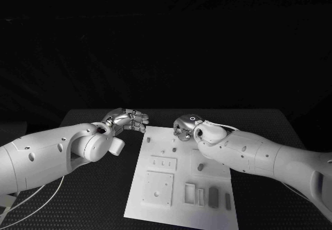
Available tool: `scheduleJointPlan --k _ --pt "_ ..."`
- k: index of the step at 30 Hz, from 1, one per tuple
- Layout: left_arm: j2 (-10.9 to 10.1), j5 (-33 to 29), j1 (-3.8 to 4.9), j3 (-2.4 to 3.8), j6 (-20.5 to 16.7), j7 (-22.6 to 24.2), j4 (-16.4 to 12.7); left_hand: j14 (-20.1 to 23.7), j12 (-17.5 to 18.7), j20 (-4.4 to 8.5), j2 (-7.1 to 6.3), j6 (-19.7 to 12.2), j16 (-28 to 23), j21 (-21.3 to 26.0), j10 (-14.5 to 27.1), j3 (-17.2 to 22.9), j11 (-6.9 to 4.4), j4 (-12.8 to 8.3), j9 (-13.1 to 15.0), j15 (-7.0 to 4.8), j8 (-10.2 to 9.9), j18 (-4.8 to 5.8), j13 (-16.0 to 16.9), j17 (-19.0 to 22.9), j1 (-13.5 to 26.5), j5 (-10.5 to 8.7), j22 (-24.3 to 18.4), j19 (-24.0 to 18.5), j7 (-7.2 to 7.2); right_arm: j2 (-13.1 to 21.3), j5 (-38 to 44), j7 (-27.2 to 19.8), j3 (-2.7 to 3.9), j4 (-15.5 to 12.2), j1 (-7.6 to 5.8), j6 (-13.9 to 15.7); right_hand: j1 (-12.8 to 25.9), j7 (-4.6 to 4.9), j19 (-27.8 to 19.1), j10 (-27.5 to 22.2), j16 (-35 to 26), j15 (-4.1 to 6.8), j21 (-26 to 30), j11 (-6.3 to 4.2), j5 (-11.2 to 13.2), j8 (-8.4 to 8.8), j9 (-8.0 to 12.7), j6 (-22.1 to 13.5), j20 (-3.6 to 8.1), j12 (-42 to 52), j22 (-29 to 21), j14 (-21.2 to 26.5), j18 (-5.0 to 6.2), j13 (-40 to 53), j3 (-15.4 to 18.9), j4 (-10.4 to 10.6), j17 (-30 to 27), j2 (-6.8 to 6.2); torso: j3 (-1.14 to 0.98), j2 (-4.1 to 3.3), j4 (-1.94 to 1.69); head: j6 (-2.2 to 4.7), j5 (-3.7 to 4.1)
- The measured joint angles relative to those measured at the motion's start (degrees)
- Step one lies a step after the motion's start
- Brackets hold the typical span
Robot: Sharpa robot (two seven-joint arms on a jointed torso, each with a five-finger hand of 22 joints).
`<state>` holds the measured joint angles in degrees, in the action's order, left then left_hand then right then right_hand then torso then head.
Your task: Assemble the parts on the task board
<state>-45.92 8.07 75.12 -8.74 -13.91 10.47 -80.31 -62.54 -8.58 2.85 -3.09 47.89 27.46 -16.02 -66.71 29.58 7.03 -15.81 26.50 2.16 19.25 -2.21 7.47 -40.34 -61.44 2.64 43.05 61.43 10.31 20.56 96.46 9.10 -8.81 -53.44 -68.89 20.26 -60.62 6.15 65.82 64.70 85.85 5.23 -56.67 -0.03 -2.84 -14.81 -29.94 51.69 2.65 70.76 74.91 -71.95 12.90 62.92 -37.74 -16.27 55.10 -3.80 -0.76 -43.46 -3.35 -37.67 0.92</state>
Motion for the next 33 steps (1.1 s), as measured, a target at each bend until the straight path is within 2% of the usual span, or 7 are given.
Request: scheduleJointPlan --k 6,10,15,20,26,28,33 --pt "0.01 0.00 0.02 0.00 0.00 -0.02 0.05 0.00 0.00 0.00 0.00 0.00 0.00 0.00 0.00 0.00 0.00 0.00 0.00 0.00 0.00 0.03 0.00 -0.05 0.00 0.00 -0.01 0.00 0.00 0.24 -0.51 -0.01 -0.02 -0.61 0.03 0.07 0.23 1.35 -0.01 -0.63 0.00 -0.68 0.00 -0.16 0.00 1.17 0.64 -1.35 -0.02 0.00 0.00 0.31 -0.16 -0.11 -0.15 0.15 -0.43 -1.15 0.03 -0.02 0.06 -0.02 -0.07" --pt "-0.05 0.00 0.07 0.00 0.00 -0.03 0.13 0.00 0.00 0.00 0.00 0.00 0.00 0.00 -0.21 0.00 -0.20 0.00 -0.05 0.00 0.00 0.05 -0.01 -0.06 0.00 0.00 0.05 0.00 0.00 0.74 -0.81 -0.01 -0.04 -0.99 0.06 0.28 0.51 2.48 -0.02 -1.55 0.00 -1.32 0.00 0.75 0.00 1.97 1.10 -2.49 -0.03 0.00 0.00 0.48 -0.65 -0.21 -0.39 0.39 -0.87 -2.16 0.03 -0.02 0.08 -0.04 -0.08" --pt "-0.14 0.01 0.15 0.00 0.00 -0.03 0.39 0.00 0.00 0.00 0.00 0.00 0.00 0.23 -0.22 0.00 -0.20 0.00 -0.05 0.00 0.00 0.06 -0.01 -0.10 0.00 0.00 0.06 0.00 0.00 2.72 -1.23 0.02 -0.04 -2.70 0.02 1.03 0.57 3.18 -0.10 -2.29 0.00 -1.81 0.00 1.49 0.00 2.50 1.44 -3.24 -0.11 0.00 0.00 0.76 -1.51 -0.30 -0.46 0.95 -1.46 -3.18 0.01 -0.02 0.14 0.08 -0.09" --pt "-0.62 0.05 0.32 0.00 -0.01 -0.03 0.65 0.00 -0.01 0.00 0.00 0.00 -0.23 0.23 -0.22 0.00 -0.19 0.00 -0.05 0.00 0.00 0.09 0.04 -0.19 0.00 0.00 0.05 0.00 0.00 6.68 -2.54 -0.27 0.24 -7.87 -0.83 2.55 0.27 3.62 -0.11 -2.47 0.35 -1.98 0.00 1.67 0.00 2.80 1.54 -3.70 -0.13 0.00 0.00 0.79 -1.60 -0.36 -0.69 1.51 -1.54 -3.75 -0.01 -0.01 0.22 0.17 -0.09" --pt "-0.86 0.09 0.43 0.00 -0.01 0.05 0.94 0.00 -0.01 0.00 0.00 0.45 -0.63 0.22 -1.51 0.00 -0.63 0.00 -0.05 0.00 0.00 0.15 0.39 -0.64 0.00 0.00 0.26 0.00 -0.01 12.10 -4.56 -1.19 1.04 -13.88 -2.99 3.37 0.52 3.62 -0.11 -2.48 0.35 -2.00 0.00 1.68 0.00 2.80 1.53 -3.71 -0.13 0.26 0.00 0.80 -1.83 -0.42 -0.85 2.14 -1.52 -4.45 -0.07 0.03 0.41 0.50 0.07" --pt "-0.89 0.11 0.45 0.00 -0.01 0.06 1.01 0.00 -0.01 0.00 0.00 0.45 -0.72 0.22 -2.25 0.00 -0.95 0.00 -0.05 0.00 0.00 0.17 0.64 -0.89 0.00 0.00 0.31 0.00 -0.01 13.94 -5.15 -1.36 1.23 -15.50 -3.55 3.24 0.50 3.61 -0.08 -2.48 0.35 -2.00 0.00 1.69 0.00 2.80 1.53 -3.71 -0.11 0.40 0.00 0.80 -1.83 -0.50 -0.77 2.40 -1.53 -4.43 -0.10 0.07 0.51 0.60 0.08" --pt "-0.92 0.15 0.48 0.00 -0.01 0.08 1.14 0.00 -0.01 0.00 0.00 0.62 -0.89 0.22 -2.48 0.00 -1.02 0.00 -0.11 0.00 0.00 0.21 0.73 -1.01 0.00 0.00 0.33 0.00 -0.19 17.87 -6.87 -1.55 1.40 -17.33 -4.29 1.80 0.72 3.48 0.12 -2.77 0.35 -2.01 0.00 1.98 0.00 2.51 1.53 -3.86 -0.09 0.48 0.00 0.80 -1.85 -0.65 -0.93 3.64 -1.93 -6.19 -0.19 0.17 0.87 0.78 0.16"
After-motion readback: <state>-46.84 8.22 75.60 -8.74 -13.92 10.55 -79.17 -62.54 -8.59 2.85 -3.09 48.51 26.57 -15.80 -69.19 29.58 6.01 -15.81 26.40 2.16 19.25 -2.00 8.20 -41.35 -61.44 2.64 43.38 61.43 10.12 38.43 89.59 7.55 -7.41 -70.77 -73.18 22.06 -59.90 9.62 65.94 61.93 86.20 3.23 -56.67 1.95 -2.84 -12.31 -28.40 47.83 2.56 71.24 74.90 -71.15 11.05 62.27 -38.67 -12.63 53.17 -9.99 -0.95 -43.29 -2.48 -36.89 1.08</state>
